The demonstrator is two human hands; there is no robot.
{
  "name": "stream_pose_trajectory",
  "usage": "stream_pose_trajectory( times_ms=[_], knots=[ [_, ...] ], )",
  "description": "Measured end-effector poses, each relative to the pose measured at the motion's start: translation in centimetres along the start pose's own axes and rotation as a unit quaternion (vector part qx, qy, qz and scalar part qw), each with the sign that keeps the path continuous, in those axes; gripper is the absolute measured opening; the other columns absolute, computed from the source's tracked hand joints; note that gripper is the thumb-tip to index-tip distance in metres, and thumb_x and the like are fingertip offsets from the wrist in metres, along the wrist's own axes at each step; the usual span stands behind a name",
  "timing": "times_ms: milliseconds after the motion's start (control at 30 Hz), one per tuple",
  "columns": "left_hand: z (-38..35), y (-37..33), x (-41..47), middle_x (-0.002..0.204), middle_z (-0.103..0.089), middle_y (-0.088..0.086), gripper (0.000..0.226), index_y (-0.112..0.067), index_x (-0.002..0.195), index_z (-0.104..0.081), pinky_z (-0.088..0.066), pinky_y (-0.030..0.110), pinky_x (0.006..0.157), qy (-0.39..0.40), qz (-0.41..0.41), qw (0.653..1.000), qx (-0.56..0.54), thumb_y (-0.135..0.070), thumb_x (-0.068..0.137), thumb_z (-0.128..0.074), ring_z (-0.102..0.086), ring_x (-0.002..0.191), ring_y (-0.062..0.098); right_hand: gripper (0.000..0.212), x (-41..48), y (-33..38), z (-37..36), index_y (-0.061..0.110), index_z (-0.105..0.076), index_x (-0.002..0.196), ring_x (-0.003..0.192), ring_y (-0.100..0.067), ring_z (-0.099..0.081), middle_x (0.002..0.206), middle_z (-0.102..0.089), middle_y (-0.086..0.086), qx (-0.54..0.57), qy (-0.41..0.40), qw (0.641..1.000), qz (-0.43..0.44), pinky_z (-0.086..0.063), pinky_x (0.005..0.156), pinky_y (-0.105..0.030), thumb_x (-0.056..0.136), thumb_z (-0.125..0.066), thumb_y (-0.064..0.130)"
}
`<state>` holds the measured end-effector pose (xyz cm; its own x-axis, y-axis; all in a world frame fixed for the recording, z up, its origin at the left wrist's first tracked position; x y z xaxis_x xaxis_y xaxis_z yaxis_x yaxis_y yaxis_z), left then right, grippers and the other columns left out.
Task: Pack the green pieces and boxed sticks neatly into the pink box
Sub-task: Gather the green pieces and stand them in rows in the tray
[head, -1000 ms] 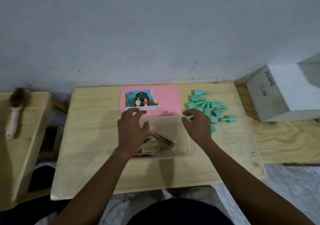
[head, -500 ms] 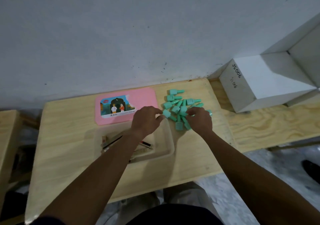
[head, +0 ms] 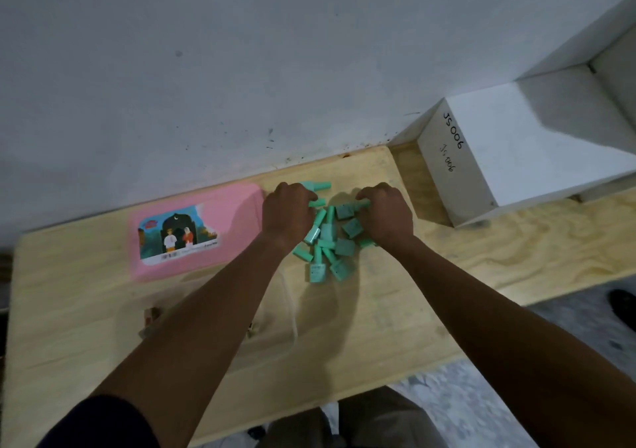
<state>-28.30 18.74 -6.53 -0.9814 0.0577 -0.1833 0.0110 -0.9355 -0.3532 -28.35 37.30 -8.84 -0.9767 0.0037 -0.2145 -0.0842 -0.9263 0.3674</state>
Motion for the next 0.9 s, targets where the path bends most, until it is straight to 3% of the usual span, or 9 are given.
stream_pose_trajectory(
  times_ms=[200, 400, 500, 600, 700, 833, 900],
  knots=[
    [-0.6, 0.1, 2.6, 0.103, -0.069, 0.006, 0.027, -0.025, 0.112, -0.073, -0.047, 0.037, 0.083, 0.013, -0.008, 0.997, 0.069, -0.021, 0.087, -0.066, -0.056, 0.107, 0.026, 0.033, 3.0, -0.6, 0.3, 0.023, -0.071, 0.114, 0.103, -0.031, -0.059, 0.110, -0.059, -0.009, -0.063, 0.124, 0.986, 0.090, -0.055, 0.080, -0.041, 0.082, -0.066, 0.019],
    [-1.0, -0.7, 3.9, 0.101, -0.065, 0.002, 0.022, -0.023, 0.103, -0.076, -0.043, 0.039, 0.085, 0.049, -0.060, 0.984, 0.162, -0.020, 0.083, -0.067, -0.052, 0.107, 0.026, 0.030, 3.7, -0.8, 0.6, 0.018, -0.069, 0.114, 0.099, -0.031, -0.062, 0.112, -0.060, -0.009, -0.065, 0.131, 0.981, 0.125, -0.053, 0.078, -0.039, 0.087, -0.060, 0.011],
    [-0.7, 0.0, 3.7, 0.100, -0.065, 0.001, 0.021, -0.022, 0.103, -0.074, -0.041, 0.039, 0.084, 0.055, -0.069, 0.986, 0.145, -0.021, 0.084, -0.065, -0.053, 0.105, 0.027, 0.027, 3.7, -1.1, 1.7, 0.022, -0.072, 0.110, 0.099, -0.028, -0.064, 0.110, -0.069, -0.006, -0.017, 0.135, 0.985, 0.109, -0.054, 0.080, -0.038, 0.085, -0.065, 0.016],
    [1.0, 1.2, 1.9, 0.100, -0.072, -0.001, 0.020, -0.021, 0.105, -0.073, -0.046, 0.033, 0.082, 0.020, -0.051, 0.998, -0.041, -0.019, 0.087, -0.064, -0.063, 0.095, 0.022, 0.022, 2.8, -1.2, 3.5, 0.019, -0.076, 0.104, 0.086, -0.015, -0.063, 0.098, -0.073, -0.001, 0.109, 0.108, 0.986, 0.061, -0.047, 0.071, -0.025, 0.082, -0.075, 0.024],
    [3.1, 2.4, -0.9, 0.092, -0.073, -0.011, 0.016, -0.020, 0.101, -0.073, -0.050, 0.026, 0.082, -0.032, 0.010, 0.965, -0.261, -0.015, 0.087, -0.069, -0.065, 0.085, 0.005, 0.017, 0.8, -0.5, 4.7, 0.020, -0.078, 0.096, 0.077, -0.009, -0.066, 0.086, -0.071, 0.004, 0.199, 0.084, 0.975, 0.046, -0.040, 0.061, -0.013, 0.080, -0.078, 0.025],
    [6.5, 3.0, -5.2, 0.083, -0.075, -0.015, 0.014, -0.013, 0.094, -0.069, -0.053, 0.022, 0.082, -0.069, 0.049, 0.877, -0.474, -0.002, 0.091, -0.061, -0.069, 0.085, 0.001, 0.011, -2.4, 2.4, 5.4, 0.024, -0.077, 0.094, 0.064, -0.010, -0.071, 0.090, -0.073, 0.004, 0.265, 0.096, 0.957, 0.062, -0.049, 0.055, -0.013, 0.084, -0.075, 0.020],
    [7.8, 4.1, -7.6, 0.087, -0.076, -0.005, 0.016, -0.010, 0.093, -0.065, -0.056, 0.029, 0.087, -0.069, 0.056, 0.820, -0.566, 0.002, 0.094, -0.055, -0.072, 0.088, 0.011, 0.011, -4.0, 4.5, 5.4, 0.023, -0.077, 0.095, 0.064, -0.011, -0.071, 0.091, -0.073, 0.006, 0.271, 0.109, 0.952, 0.085, -0.050, 0.058, -0.015, 0.085, -0.073, 0.020]
  ],
)
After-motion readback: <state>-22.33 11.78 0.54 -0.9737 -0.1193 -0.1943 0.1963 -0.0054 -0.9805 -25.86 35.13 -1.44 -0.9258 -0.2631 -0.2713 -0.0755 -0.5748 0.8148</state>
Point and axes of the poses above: each hand's wrist, its own x-axis towards the middle knuckle, its own z-axis out of the back of the hand, y = z × x, the point moved 3 cm from there along x, towards the middle knuckle
